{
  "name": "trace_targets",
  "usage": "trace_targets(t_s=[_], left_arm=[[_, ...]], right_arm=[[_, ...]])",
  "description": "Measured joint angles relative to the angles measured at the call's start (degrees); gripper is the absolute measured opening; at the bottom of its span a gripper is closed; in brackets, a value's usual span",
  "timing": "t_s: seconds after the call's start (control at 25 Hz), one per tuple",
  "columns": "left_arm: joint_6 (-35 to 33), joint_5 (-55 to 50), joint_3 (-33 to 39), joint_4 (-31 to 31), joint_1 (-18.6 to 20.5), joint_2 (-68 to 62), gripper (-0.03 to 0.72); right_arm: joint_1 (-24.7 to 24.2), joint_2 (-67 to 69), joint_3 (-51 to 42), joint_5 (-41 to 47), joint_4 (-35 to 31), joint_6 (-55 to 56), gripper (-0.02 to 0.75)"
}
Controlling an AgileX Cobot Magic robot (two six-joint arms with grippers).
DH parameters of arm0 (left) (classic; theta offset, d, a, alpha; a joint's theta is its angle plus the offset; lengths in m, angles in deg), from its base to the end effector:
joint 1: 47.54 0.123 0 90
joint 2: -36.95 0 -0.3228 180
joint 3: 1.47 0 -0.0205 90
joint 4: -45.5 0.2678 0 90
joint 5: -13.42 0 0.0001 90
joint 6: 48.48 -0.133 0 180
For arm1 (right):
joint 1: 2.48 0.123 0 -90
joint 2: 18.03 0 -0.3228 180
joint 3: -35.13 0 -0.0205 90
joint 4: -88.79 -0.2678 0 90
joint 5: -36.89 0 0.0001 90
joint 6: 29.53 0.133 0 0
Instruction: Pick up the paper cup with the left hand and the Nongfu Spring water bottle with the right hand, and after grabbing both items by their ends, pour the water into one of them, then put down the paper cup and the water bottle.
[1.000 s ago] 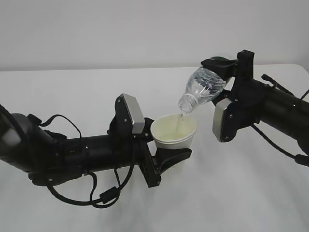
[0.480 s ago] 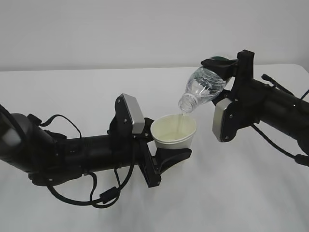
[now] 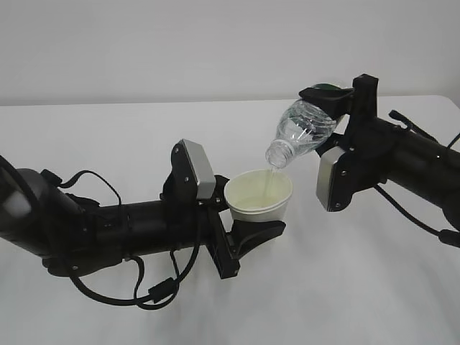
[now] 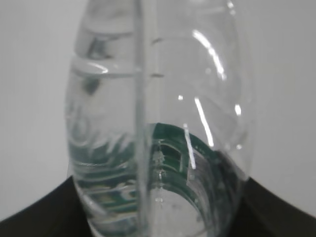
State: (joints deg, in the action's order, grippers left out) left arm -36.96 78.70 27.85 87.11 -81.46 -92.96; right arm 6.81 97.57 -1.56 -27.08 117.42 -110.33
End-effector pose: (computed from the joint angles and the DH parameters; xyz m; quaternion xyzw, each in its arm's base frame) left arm 0.3083 -0.3040 0.1074 0.4552 0.6065 -0.3704 0.5364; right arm 0.3877 0.1214 0.1836 -0.6437 0.3107 -0.3437 0.6091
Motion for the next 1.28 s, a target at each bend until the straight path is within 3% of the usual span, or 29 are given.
trace_targets(t_s=[1.28], left_arm=[[0.0, -0.1, 0.0, 0.0, 0.0, 0.0, 0.463]], right_arm=[[0.0, 0.0, 0.0, 0.0, 0.0, -0.5, 0.454]])
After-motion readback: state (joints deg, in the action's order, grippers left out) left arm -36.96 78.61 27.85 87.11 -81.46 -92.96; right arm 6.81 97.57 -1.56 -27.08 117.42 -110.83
